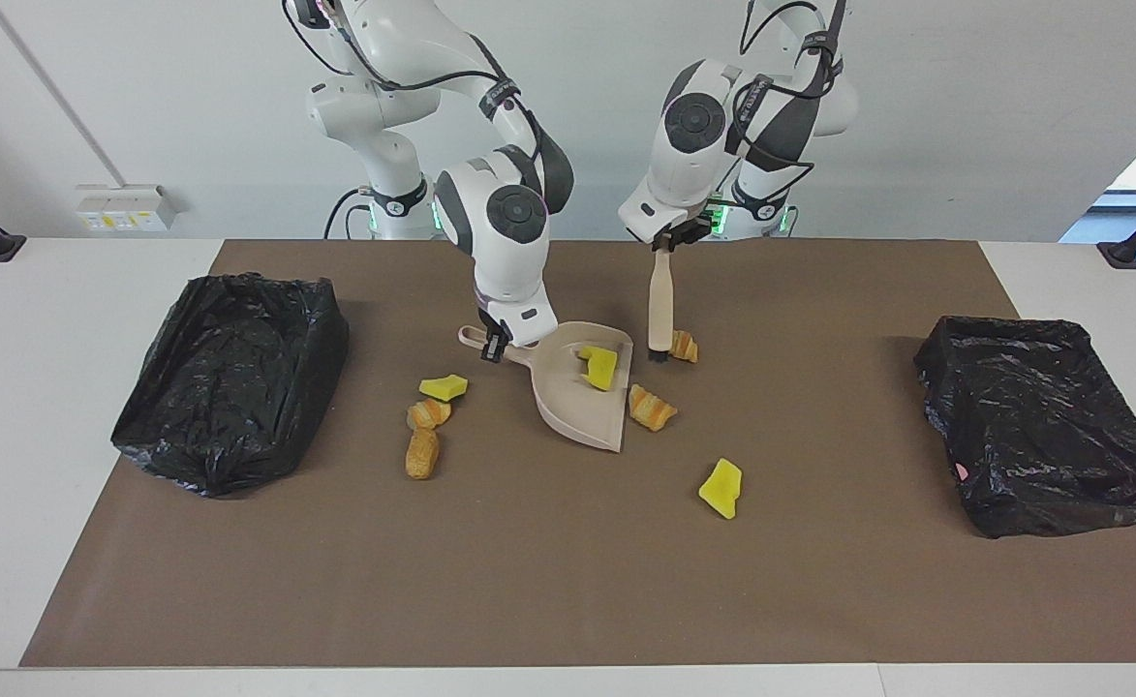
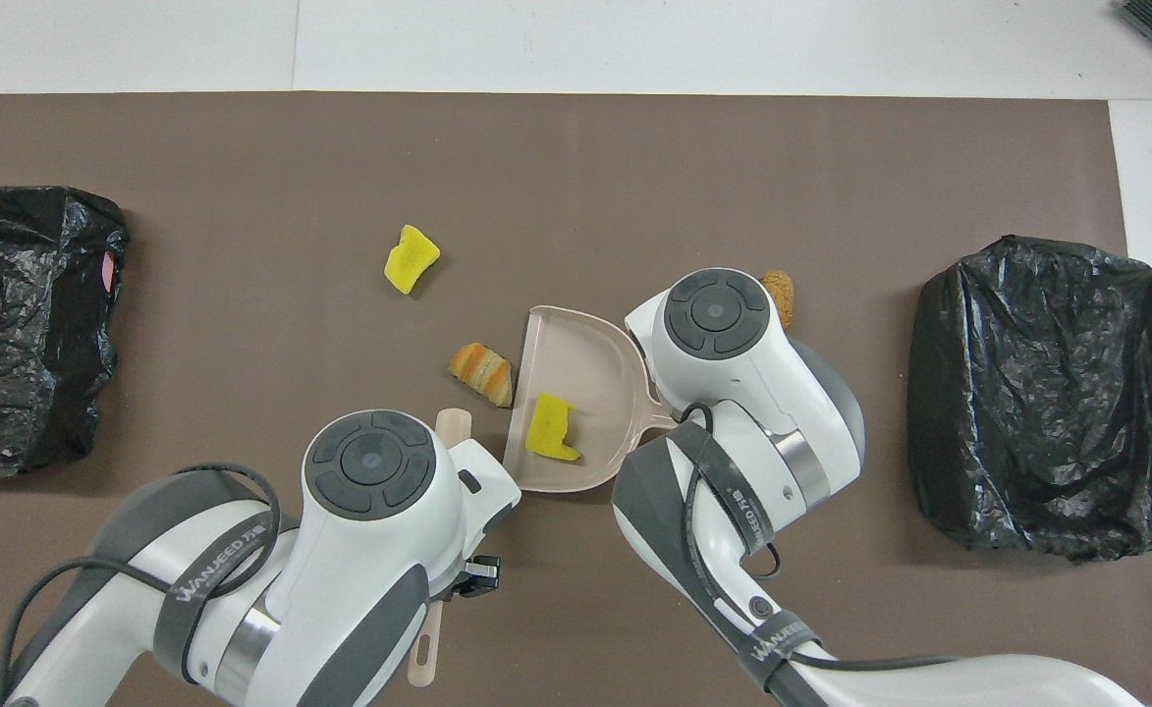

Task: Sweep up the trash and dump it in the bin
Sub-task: 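Sweep the sponge and bread pieces into the dustpan with the left gripper, then sweep the remaining pieces toward the dustpan with the left gripper's brush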

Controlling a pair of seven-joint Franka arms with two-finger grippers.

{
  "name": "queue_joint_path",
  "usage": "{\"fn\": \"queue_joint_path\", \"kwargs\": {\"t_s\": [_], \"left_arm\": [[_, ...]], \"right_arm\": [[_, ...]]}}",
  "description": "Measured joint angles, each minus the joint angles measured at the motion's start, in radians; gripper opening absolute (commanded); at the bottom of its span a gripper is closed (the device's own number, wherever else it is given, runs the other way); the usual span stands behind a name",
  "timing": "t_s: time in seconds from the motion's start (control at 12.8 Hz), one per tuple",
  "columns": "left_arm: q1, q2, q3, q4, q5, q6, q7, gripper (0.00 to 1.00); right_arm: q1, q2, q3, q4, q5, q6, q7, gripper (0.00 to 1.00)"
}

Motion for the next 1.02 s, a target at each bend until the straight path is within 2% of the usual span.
{"fn": "queue_joint_path", "kwargs": {"t_s": [0.31, 0.47, 0.7, 1.02], "left_arm": [[0.008, -0.091, 0.0, -0.129, 0.0, 0.006, -0.238, 0.0], [0.011, -0.124, 0.001, -0.194, -0.001, 0.071, -0.357, 0.0], [0.006, -0.128, -0.008, -0.239, -0.003, 0.21, -0.486, 0.0], [-0.009, -0.125, -0.017, -0.266, -0.02, 0.24, -0.513, 0.0]], "right_arm": [[0.0, 0.0, 0.0, 0.0, 0.0, 0.0, 0.0, 0.0], [0.0, 0.0, 0.0, 0.0, 0.0, 0.0, 0.0, 0.0], [0.0, 0.0, 0.0, 0.0, 0.0, 0.0, 0.0, 0.0], [0.0, 0.0, 0.0, 0.0, 0.0, 0.0, 0.0, 0.0]]}}
